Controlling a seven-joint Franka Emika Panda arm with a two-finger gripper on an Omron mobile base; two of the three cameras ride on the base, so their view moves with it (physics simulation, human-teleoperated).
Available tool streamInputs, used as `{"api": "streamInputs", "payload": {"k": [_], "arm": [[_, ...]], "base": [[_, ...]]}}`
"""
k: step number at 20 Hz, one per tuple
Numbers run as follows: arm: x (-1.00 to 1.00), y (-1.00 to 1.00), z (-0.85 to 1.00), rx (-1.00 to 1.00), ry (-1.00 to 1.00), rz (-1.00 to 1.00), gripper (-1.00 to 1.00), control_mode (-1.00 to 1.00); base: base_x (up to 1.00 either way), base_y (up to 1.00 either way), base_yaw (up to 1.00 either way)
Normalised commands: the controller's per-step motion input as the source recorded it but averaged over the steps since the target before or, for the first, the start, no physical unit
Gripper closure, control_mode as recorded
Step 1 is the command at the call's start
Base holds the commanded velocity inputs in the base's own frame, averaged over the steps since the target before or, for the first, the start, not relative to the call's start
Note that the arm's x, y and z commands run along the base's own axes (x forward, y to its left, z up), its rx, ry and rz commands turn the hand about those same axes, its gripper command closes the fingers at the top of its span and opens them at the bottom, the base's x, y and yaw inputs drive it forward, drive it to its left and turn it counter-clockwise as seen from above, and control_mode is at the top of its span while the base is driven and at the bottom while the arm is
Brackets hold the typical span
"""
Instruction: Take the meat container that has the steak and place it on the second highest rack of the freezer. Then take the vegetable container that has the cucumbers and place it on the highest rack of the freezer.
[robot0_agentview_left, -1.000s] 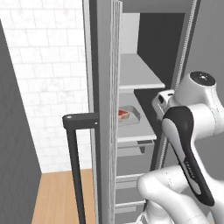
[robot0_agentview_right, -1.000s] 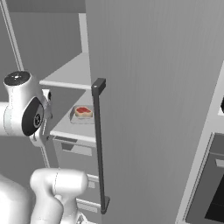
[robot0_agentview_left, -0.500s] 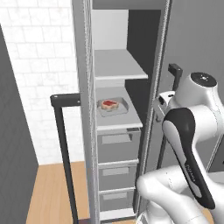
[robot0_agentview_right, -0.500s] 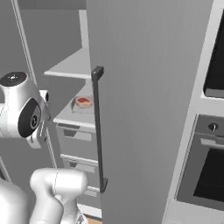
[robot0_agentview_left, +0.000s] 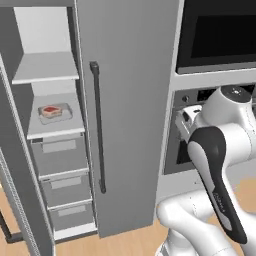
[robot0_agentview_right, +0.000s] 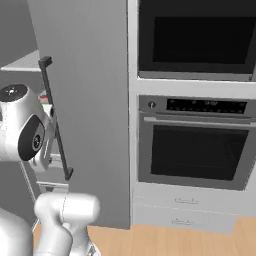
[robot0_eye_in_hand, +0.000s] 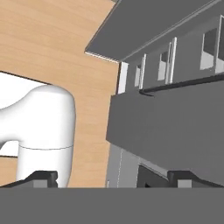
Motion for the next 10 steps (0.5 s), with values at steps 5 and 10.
{"api": "streamInputs", "payload": {"k": [5,10], "arm": [[0.0,0.0,0.0,0.0,0.0,0.0,-1.0,1.0],[0.0,0.0,0.0,0.0,0.0,0.0,-1.0,1.0]], "base": [[0.14,-1.0,-0.19],[0.44,-1.0,-0.01]]}}
